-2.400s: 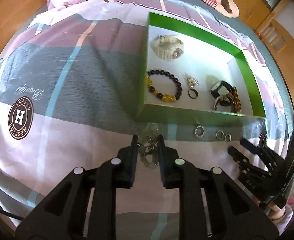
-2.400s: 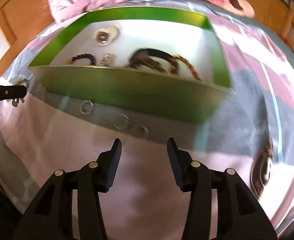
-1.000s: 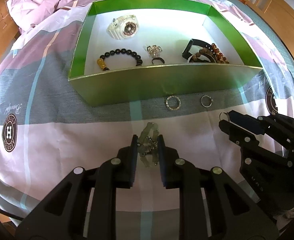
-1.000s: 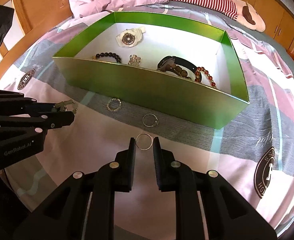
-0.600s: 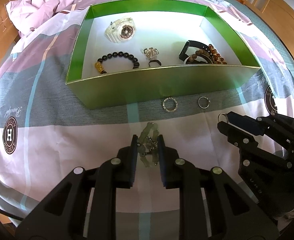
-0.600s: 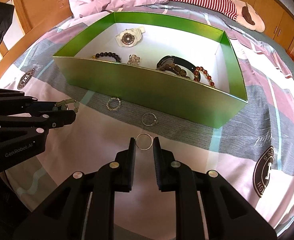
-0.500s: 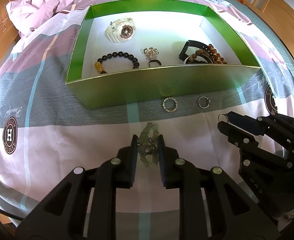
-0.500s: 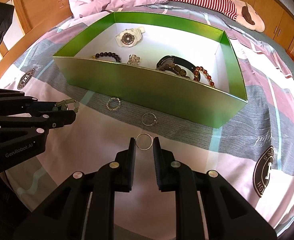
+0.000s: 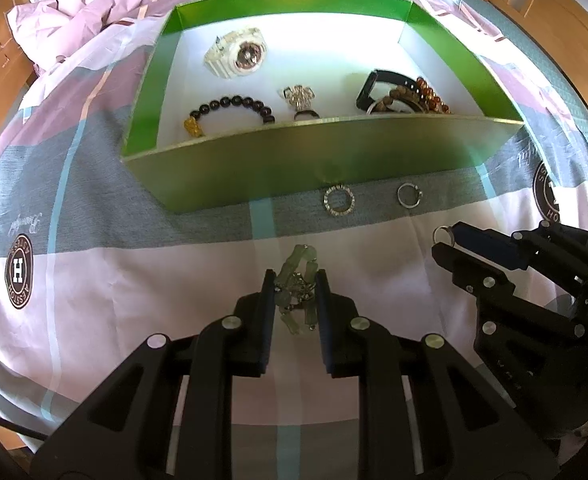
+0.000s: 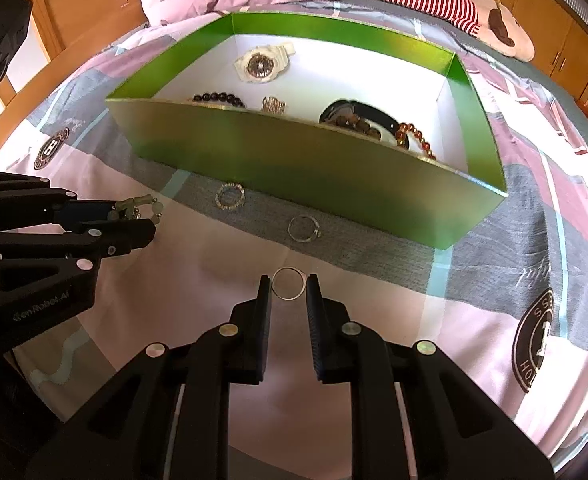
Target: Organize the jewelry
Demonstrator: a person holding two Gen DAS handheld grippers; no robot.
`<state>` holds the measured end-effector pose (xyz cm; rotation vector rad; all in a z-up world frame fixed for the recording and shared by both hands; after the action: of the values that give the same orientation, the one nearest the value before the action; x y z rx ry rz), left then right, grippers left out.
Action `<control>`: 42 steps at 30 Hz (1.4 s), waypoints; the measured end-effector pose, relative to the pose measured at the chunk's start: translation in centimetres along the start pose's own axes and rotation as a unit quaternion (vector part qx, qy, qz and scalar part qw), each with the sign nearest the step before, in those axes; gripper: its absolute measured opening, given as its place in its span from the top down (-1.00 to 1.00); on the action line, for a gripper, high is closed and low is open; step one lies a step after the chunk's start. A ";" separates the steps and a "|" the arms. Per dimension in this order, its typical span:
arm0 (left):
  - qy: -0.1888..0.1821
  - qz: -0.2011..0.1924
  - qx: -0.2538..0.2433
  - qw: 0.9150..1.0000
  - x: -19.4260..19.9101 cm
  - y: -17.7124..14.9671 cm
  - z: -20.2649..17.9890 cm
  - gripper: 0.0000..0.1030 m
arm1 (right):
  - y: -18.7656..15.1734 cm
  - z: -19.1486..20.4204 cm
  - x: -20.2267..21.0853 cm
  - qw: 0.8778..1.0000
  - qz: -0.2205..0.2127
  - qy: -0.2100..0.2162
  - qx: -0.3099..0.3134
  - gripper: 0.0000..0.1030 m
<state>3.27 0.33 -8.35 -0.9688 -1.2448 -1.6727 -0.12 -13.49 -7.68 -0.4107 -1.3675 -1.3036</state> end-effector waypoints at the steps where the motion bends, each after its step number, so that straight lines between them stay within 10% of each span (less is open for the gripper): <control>1: -0.001 0.004 0.000 1.000 -0.3 0.0 -0.1 0.62 | -0.1 -0.1 -0.2 1.000 0.004 0.000 0.000 0.66; 23: 0.006 0.014 -0.013 1.000 -1.5 -0.5 -1.2 0.57 | -0.3 -0.1 -1.0 1.000 0.024 0.006 -0.005 0.52; 35: -0.028 0.018 0.078 0.996 -0.6 1.1 4.3 0.30 | -0.4 -1.7 0.3 0.999 0.013 0.004 -0.032 0.16; 42: -0.020 0.028 0.020 0.999 -1.2 -0.1 1.1 0.16 | -0.7 -0.5 -0.8 1.000 0.023 -0.004 -0.002 0.16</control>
<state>3.72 1.65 -9.24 -1.0078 -1.2609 -1.5854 -0.26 -13.78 -8.83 -0.4489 -1.3543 -1.2685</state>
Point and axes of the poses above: each gripper's, at about its wrist camera, not at the fingertips, and x roughly against the way its jaws point, z to its left, y to its top, the point moved 1 cm from there along -x, roughly the way its jaws point, and after that the axes turned 15 degrees about y, right-handed, at the moved point
